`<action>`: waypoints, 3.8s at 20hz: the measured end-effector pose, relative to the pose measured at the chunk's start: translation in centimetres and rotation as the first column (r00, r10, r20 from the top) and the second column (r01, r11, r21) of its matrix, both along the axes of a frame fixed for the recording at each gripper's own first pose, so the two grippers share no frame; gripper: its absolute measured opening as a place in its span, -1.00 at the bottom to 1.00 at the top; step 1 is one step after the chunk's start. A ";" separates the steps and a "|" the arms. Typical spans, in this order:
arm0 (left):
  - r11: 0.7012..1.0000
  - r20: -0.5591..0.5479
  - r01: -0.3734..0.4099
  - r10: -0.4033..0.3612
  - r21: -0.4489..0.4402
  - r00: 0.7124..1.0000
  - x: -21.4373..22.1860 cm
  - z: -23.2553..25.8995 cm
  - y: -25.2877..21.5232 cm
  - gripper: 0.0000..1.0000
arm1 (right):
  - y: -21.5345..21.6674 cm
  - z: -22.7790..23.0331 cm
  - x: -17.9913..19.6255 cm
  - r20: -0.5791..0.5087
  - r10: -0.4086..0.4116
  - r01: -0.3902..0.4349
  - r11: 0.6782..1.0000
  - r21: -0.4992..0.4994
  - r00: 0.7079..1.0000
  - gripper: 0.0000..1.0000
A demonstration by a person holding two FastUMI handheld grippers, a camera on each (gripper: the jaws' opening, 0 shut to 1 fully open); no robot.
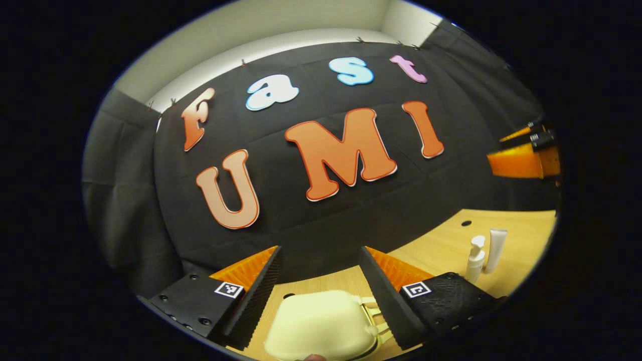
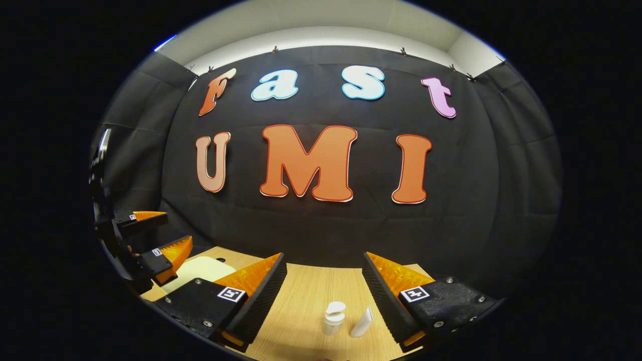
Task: First open the suitcase, pack the skin care products into it, and then close the suitcase.
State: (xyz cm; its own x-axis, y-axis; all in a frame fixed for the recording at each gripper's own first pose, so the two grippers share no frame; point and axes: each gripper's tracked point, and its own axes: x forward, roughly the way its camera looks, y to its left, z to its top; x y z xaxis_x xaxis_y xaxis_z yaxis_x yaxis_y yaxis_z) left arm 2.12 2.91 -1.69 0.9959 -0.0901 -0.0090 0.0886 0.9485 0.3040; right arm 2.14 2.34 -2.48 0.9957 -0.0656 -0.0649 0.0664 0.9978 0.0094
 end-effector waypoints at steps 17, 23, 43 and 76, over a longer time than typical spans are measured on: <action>0.735 -0.298 0.261 -0.083 0.626 0.951 -1.4 -8.3 2.5 0.94 | -6.8 -1.5 -1.6 -0.019 -0.112 0.112 0.993 -0.025 0.993 0.94; 0.671 -0.358 0.280 -0.023 0.687 0.933 -1.6 -9.1 4.1 0.81 | -8.0 -2.5 -2.5 -0.040 -0.135 0.134 0.991 -0.012 0.990 0.94; 0.772 -0.237 0.105 0.061 0.627 0.970 0.1 -6.1 5.4 -0.87 | -6.7 -3.3 -1.9 -0.066 -0.119 0.119 0.993 -0.003 0.991 0.94; 0.911 -0.324 -0.392 0.413 0.129 0.851 1.7 -8.1 5.3 -0.16 | 1.3 -3.6 3.1 -0.148 -0.160 0.157 0.987 -0.033 0.976 0.94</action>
State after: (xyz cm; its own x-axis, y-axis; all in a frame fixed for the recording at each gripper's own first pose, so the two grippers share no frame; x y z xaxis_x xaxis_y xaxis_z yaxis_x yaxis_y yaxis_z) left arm 3.81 8.21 -9.76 0.8801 0.3289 -0.3423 -0.1909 0.9055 0.3791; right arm 5.25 3.66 -6.13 0.9516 -0.2247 -0.2096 0.2228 0.9743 -0.0331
